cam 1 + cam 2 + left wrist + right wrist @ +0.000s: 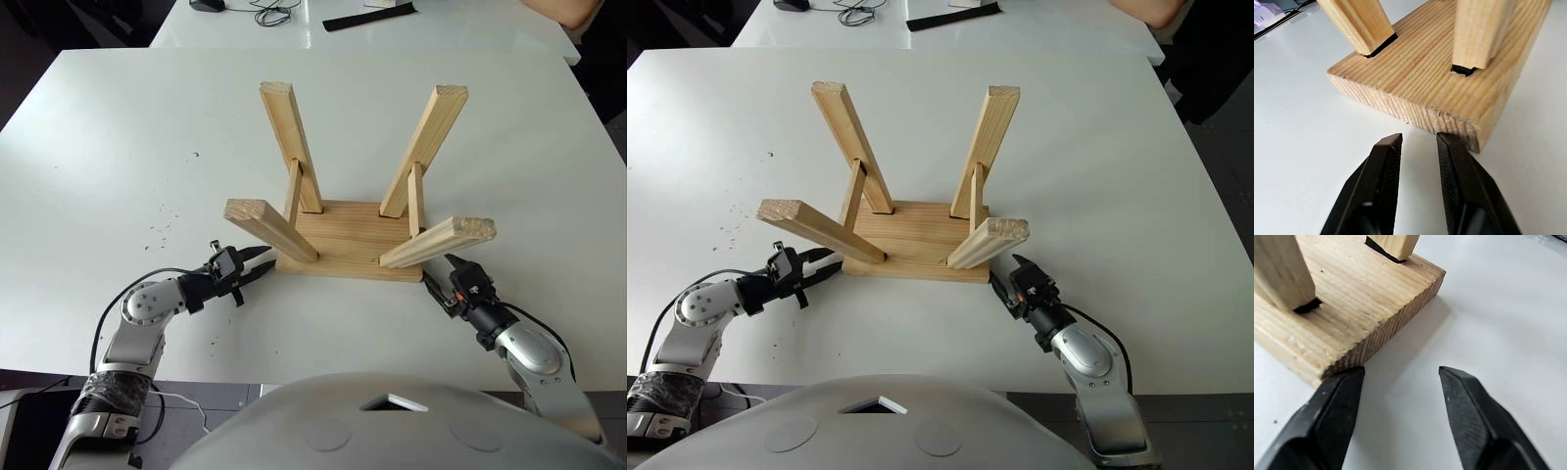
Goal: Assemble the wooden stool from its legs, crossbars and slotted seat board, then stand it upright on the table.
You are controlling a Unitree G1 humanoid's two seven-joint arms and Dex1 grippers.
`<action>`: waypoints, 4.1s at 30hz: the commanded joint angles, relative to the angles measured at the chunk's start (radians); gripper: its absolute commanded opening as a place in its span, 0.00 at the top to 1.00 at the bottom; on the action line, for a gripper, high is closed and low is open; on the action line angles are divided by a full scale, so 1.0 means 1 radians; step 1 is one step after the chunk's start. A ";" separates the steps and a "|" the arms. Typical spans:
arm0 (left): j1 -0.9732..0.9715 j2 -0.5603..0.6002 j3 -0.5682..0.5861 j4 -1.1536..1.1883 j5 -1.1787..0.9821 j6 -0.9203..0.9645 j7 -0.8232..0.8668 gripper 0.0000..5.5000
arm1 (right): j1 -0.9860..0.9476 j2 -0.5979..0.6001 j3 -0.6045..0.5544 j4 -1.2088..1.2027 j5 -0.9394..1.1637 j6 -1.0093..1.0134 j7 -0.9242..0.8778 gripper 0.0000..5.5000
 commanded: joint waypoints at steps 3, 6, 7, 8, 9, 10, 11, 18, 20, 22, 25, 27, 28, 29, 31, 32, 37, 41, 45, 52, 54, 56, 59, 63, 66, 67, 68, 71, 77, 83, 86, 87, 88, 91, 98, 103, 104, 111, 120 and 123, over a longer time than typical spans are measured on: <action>-0.011 -0.013 -0.041 -0.031 0.011 0.026 0.003 0.83 | 0.008 -0.008 0.028 -0.021 -0.014 0.025 0.005 0.57; 0.015 0.001 -0.044 -0.093 -0.036 0.063 -0.030 0.83 | 0.020 -0.019 0.012 -0.041 -0.014 0.032 0.006 0.57; 0.025 0.011 -0.043 -0.127 -0.060 0.083 -0.045 0.83 | 0.030 -0.023 0.009 -0.059 -0.014 0.037 0.007 0.57; 0.036 0.021 -0.039 -0.162 -0.084 0.107 -0.058 0.83 | 0.041 -0.028 0.006 -0.078 -0.013 0.044 0.009 0.57; 0.046 0.032 -0.033 -0.204 -0.113 0.138 -0.070 0.83 | 0.053 -0.033 0.004 -0.104 -0.011 0.053 0.011 0.57; 0.059 0.049 -0.025 -0.258 -0.152 0.176 -0.085 0.83 | 0.067 -0.040 0.000 -0.138 -0.006 0.066 0.017 0.57; 0.074 0.068 -0.010 -0.318 -0.193 0.221 -0.095 0.83 | 0.087 -0.050 -0.005 -0.182 0.003 0.082 0.025 0.57; 0.185 0.176 0.084 -0.600 -0.359 0.437 -0.102 0.83 | 0.251 -0.130 -0.083 -0.519 0.123 0.197 0.096 0.57; 0.244 0.190 0.095 -0.640 -0.345 0.441 -0.106 0.83 | 0.261 -0.163 -0.143 -0.539 0.186 0.179 0.119 0.57; 0.293 0.198 0.110 -0.683 -0.345 0.452 -0.100 0.83 | 0.256 -0.206 -0.205 -0.541 0.257 0.161 0.132 0.57; 0.337 0.233 0.174 -0.788 -0.436 0.536 -0.092 0.83 | 0.280 -0.283 -0.291 -0.541 0.372 0.118 0.136 0.57; 0.321 0.267 0.239 -0.831 -0.540 0.613 -0.093 0.83 | 0.319 -0.326 -0.324 -0.541 0.426 0.079 0.131 0.57; 0.298 0.283 0.272 -0.842 -0.591 0.653 -0.089 0.83 | 0.338 -0.352 -0.334 -0.541 0.458 0.058 0.125 0.57; 0.262 0.302 0.300 -0.845 -0.643 0.693 -0.084 0.83 | 0.359 -0.377 -0.340 -0.541 0.484 0.035 0.116 0.57; 0.170 0.339 0.345 -0.834 -0.762 0.782 -0.059 0.83 | 0.395 -0.436 -0.356 -0.541 0.566 -0.021 0.093 0.57; 0.129 0.357 0.355 -0.826 -0.812 0.820 -0.057 0.83 | 0.412 -0.461 -0.365 -0.541 0.600 -0.050 0.077 0.57; 0.107 0.375 0.335 -0.802 -0.812 0.888 -0.111 0.83 | 0.400 -0.548 -0.476 -0.541 0.736 -0.006 0.002 0.57; 0.159 0.372 0.299 -0.745 -0.710 0.860 -0.165 0.83 | 0.385 -0.559 -0.539 -0.540 0.766 0.082 0.001 0.57; 0.163 0.366 0.218 -0.572 -0.458 0.657 -0.257 0.83 | 0.356 -0.529 -0.552 -0.523 0.768 0.158 0.031 0.57; 0.034 0.387 0.209 -0.389 -0.403 0.547 -0.402 0.72 | 0.408 -0.457 -0.653 -0.357 0.711 0.166 0.226 0.45; -0.028 0.388 0.204 -0.351 -0.418 0.549 -0.442 0.72 | 0.409 -0.444 -0.653 -0.308 0.668 0.153 0.265 0.42; -0.080 0.378 0.182 -0.308 -0.395 0.516 -0.482 0.72 | 0.389 -0.438 -0.620 -0.272 0.636 0.140 0.303 0.42; -0.113 0.353 0.121 -0.224 -0.318 0.381 -0.567 0.72 | 0.333 -0.431 -0.526 -0.230 0.573 0.127 0.337 0.42; -0.176 0.290 0.041 -0.032 -0.218 0.186 -0.630 0.72 | 0.194 -0.435 -0.353 -0.155 0.497 0.080 0.413 0.42; -0.239 0.233 -0.005 0.120 -0.152 0.047 -0.641 0.72 | 0.095 -0.428 -0.270 -0.110 0.470 0.068 0.449 0.42; -0.252 0.212 -0.013 0.149 -0.142 0.019 -0.635 0.72 | 0.076 -0.430 -0.247 -0.099 0.454 0.060 0.461 0.42; -0.258 0.194 -0.016 0.171 -0.138 -0.002 -0.626 0.72 | 0.055 -0.435 -0.224 -0.085 0.435 0.050 0.474 0.42; -0.259 0.152 -0.018 0.200 -0.131 -0.045 -0.596 0.72 | 0.011 -0.446 -0.176 -0.052 0.390 0.027 0.505 0.42; -0.228 0.135 -0.042 0.178 -0.138 -0.053 -0.597 0.72 | -0.066 -0.439 -0.130 0.016 0.336 -0.003 0.533 0.42; -0.241 0.135 -0.065 0.179 -0.123 -0.019 -0.584 0.58 | -0.082 -0.434 -0.106 0.039 0.297 -0.027 0.536 0.41; -0.233 0.124 -0.084 0.150 -0.130 -0.008 -0.585 0.53 | -0.093 -0.432 -0.096 0.047 0.287 -0.033 0.539 0.41; -0.227 0.122 -0.092 0.137 -0.134 -0.002 -0.590 0.53 | -0.099 -0.432 -0.089 0.051 0.283 -0.036 0.541 0.41; -0.221 0.121 -0.098 0.127 -0.135 0.000 -0.592 0.53 | -0.107 -0.432 -0.083 0.055 0.279 -0.038 0.543 0.41; -0.221 0.102 -0.109 0.121 -0.123 -0.002 -0.575 0.53 | -0.140 -0.428 -0.050 0.070 0.258 -0.045 0.551 0.41; -0.261 0.079 -0.142 0.167 -0.086 -0.061 -0.572 0.53 | -0.179 -0.397 0.016 0.097 0.223 -0.056 0.539 0.41; -0.277 0.060 -0.163 0.175 -0.086 -0.073 -0.570 0.61 | -0.199 -0.385 0.030 0.112 0.221 -0.057 0.544 0.49; -0.278 0.059 -0.165 0.175 -0.086 -0.072 -0.569 0.64 | -0.199 -0.386 0.030 0.115 0.222 -0.059 0.546 0.52; -0.272 0.070 -0.164 0.165 -0.102 -0.064 -0.577 0.76 | -0.196 -0.388 0.015 0.112 0.229 -0.069 0.545 0.71; -0.196 0.134 -0.111 -0.088 -0.212 0.103 -0.543 0.76 | -0.077 -0.394 -0.100 -0.077 0.325 0.053 0.507 0.73; -0.169 0.196 -0.062 -0.261 -0.291 0.305 -0.487 0.76 | -0.002 -0.381 -0.242 -0.217 0.488 0.202 0.479 0.73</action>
